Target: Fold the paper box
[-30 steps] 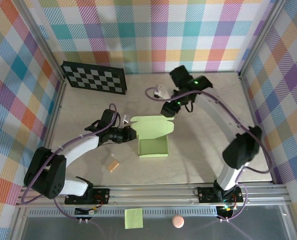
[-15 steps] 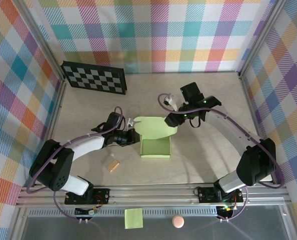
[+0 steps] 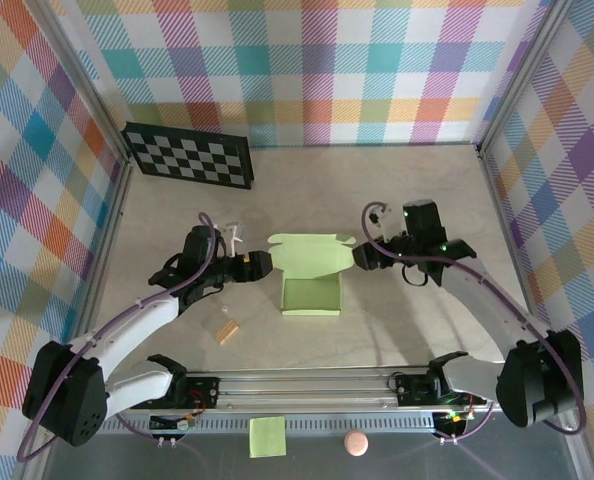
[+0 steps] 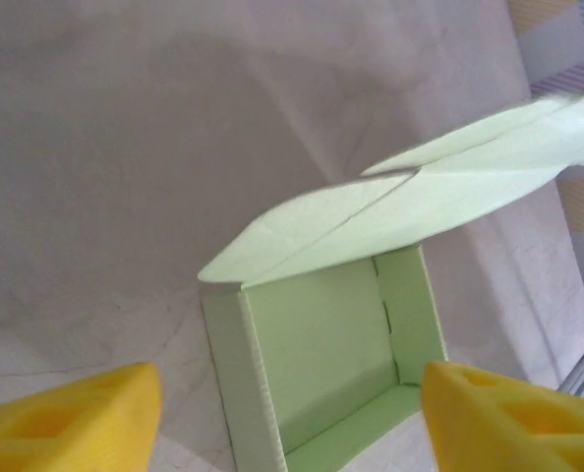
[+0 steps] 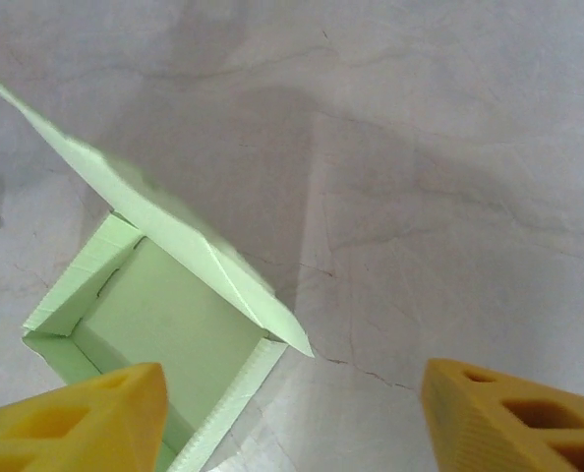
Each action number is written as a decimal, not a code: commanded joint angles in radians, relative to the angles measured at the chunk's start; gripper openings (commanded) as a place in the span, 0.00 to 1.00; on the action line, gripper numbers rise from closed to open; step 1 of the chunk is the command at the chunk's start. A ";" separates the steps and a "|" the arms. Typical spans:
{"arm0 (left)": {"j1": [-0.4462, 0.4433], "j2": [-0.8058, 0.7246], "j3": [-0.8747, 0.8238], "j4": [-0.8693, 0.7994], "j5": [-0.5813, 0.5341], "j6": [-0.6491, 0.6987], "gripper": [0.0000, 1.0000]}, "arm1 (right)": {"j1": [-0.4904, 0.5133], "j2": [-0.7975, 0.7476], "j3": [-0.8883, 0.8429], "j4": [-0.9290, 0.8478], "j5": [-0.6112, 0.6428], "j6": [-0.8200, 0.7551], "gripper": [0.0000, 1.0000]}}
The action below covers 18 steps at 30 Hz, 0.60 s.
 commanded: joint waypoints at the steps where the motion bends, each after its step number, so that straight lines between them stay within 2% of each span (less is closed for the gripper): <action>1: 0.025 -0.002 0.026 -0.031 -0.033 0.118 0.87 | -0.015 -0.053 -0.082 0.165 -0.032 0.088 0.73; 3: 0.029 0.009 0.028 0.003 -0.026 0.152 0.85 | -0.016 -0.063 -0.133 0.232 -0.060 0.103 0.71; 5: 0.029 0.019 0.026 0.036 -0.039 0.181 0.76 | -0.017 -0.056 -0.169 0.296 -0.093 0.126 0.69; 7: 0.029 0.032 0.028 0.057 -0.032 0.223 0.72 | -0.017 -0.037 -0.195 0.349 -0.116 0.147 0.67; 14: 0.026 0.035 -0.095 0.341 0.033 0.349 0.72 | -0.017 0.043 -0.262 0.519 -0.175 0.164 0.65; 18: 0.026 0.075 -0.102 0.381 0.059 0.399 0.74 | -0.018 0.075 -0.274 0.568 -0.149 0.148 0.65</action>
